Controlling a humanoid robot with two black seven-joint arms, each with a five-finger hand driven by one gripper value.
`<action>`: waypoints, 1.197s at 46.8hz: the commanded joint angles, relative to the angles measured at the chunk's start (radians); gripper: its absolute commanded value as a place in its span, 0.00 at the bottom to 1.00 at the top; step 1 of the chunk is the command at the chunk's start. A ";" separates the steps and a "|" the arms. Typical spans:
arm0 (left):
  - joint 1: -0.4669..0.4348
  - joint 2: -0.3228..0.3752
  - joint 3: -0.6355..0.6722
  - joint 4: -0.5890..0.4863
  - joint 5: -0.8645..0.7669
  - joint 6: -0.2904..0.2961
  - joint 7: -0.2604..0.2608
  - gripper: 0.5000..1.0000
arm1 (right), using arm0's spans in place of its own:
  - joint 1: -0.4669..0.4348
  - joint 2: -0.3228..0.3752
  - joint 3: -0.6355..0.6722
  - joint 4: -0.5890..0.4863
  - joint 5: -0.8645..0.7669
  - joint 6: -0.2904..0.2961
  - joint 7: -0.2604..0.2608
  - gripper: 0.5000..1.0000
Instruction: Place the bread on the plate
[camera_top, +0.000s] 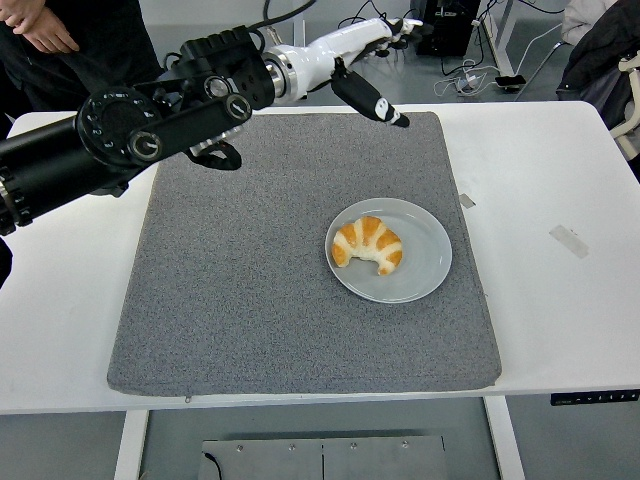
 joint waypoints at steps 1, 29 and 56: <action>0.009 -0.001 -0.018 0.091 -0.069 -0.007 -0.029 0.95 | 0.000 0.000 0.000 0.000 0.000 -0.001 0.000 1.00; 0.163 -0.015 -0.166 0.398 -0.468 -0.096 -0.123 0.95 | 0.000 0.000 0.000 0.000 0.000 -0.001 0.000 1.00; 0.287 -0.066 -0.584 0.429 -0.566 -0.093 0.010 0.95 | -0.003 0.000 0.003 0.014 0.000 0.002 0.000 1.00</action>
